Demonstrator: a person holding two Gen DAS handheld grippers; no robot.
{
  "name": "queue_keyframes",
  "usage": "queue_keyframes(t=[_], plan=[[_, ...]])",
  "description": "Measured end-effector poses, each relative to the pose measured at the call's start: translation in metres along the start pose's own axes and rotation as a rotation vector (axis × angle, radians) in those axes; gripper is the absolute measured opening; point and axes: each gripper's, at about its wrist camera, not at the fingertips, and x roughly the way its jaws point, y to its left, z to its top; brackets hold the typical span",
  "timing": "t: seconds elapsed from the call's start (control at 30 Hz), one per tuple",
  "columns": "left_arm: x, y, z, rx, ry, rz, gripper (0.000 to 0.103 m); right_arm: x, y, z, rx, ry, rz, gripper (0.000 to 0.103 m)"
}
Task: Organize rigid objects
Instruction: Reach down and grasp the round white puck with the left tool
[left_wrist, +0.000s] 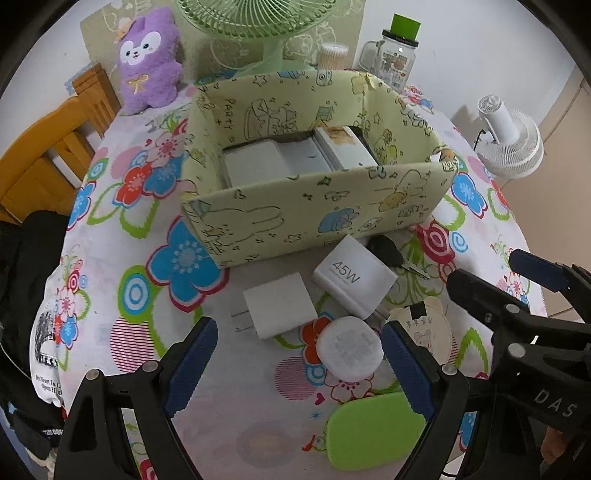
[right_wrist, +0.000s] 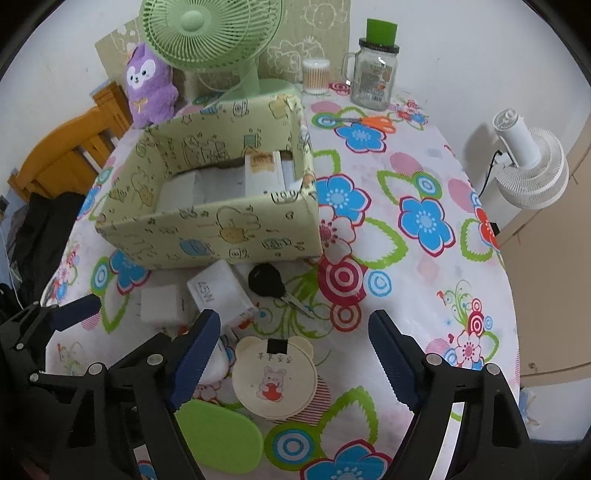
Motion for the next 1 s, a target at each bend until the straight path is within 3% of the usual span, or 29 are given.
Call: queue_keyframes(t=[0.3, 1.0], plan=[[0.017, -0.009, -0.004, -0.021, 0.036, 0.004, 0.092, 0.019, -0.007, -0.002, -0.011, 0.03, 0.004, 0.084], [0.049, -0.011, -0.02, -0.22, 0.09, 0.052, 0.089, 0.063, -0.017, 0.007, -0.16, 0.113, 0.067, 0.084]])
